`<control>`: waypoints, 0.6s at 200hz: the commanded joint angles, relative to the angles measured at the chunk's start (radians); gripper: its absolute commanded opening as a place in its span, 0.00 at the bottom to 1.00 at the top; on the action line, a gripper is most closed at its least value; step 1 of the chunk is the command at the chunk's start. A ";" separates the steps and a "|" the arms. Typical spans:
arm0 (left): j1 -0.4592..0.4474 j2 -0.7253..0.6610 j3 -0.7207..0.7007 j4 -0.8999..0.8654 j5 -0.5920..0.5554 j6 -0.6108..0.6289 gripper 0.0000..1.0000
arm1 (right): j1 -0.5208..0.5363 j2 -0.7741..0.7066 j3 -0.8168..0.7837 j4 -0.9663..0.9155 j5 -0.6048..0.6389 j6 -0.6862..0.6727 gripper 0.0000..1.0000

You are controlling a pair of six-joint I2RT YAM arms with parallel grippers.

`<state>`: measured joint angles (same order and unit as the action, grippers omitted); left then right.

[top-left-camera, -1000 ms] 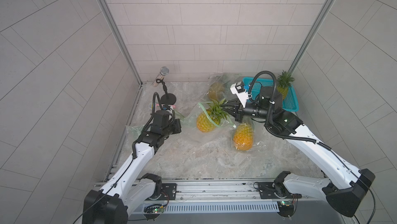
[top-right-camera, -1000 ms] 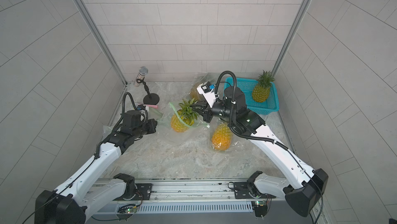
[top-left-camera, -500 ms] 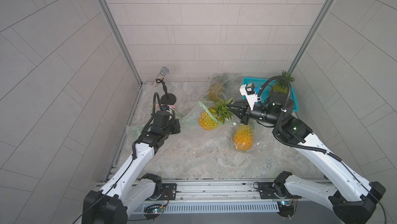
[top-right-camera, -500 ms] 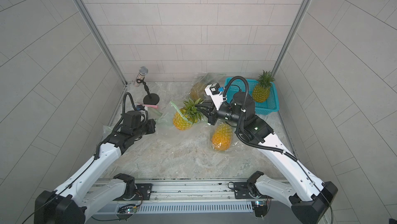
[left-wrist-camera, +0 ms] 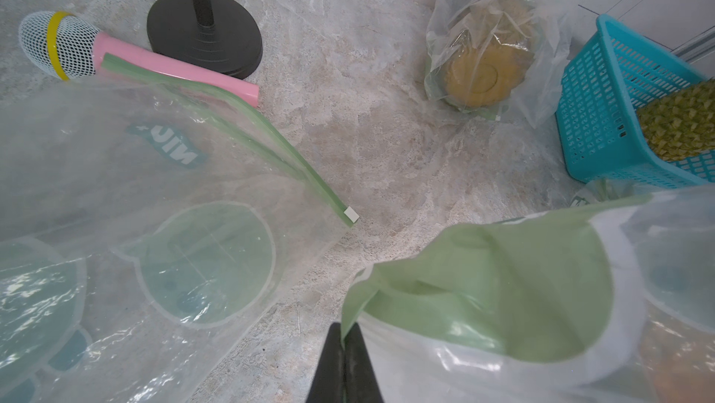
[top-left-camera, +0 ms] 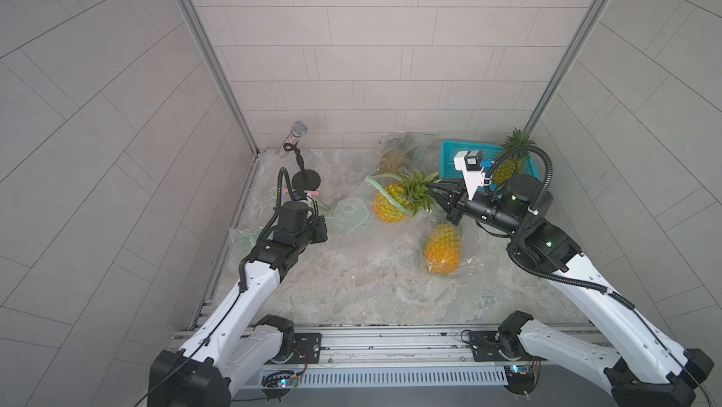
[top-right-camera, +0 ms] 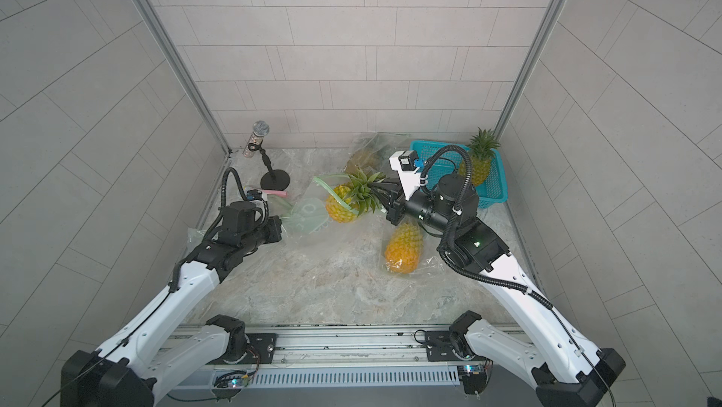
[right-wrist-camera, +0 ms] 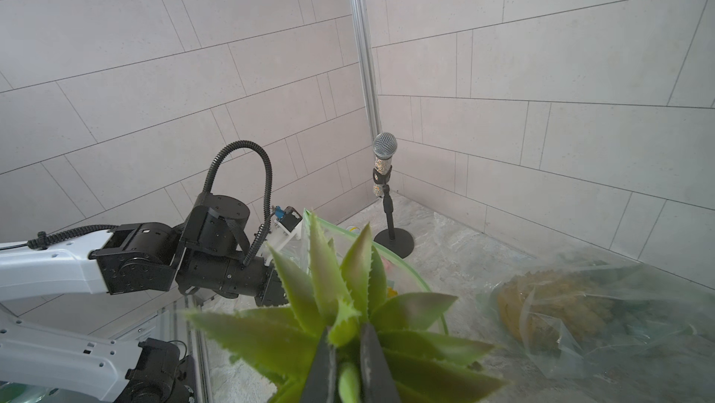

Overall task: Open the zip-top bag and take out the pineapple
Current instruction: Pick up the pineapple from the zipper food storage bag.

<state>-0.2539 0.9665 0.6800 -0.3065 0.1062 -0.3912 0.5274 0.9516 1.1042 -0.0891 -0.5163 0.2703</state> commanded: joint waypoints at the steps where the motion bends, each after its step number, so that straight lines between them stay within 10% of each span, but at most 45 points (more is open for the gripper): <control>1: 0.004 -0.012 0.007 -0.022 -0.062 0.014 0.00 | -0.009 -0.046 0.032 0.112 0.002 0.024 0.00; 120: 0.005 0.067 0.119 0.065 0.107 0.173 0.00 | -0.116 0.124 0.163 0.086 -0.291 0.041 0.00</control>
<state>-0.2535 1.0195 0.7452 -0.2790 0.1452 -0.3012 0.4438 1.0664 1.1999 -0.1169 -0.7021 0.2874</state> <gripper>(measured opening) 0.046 0.091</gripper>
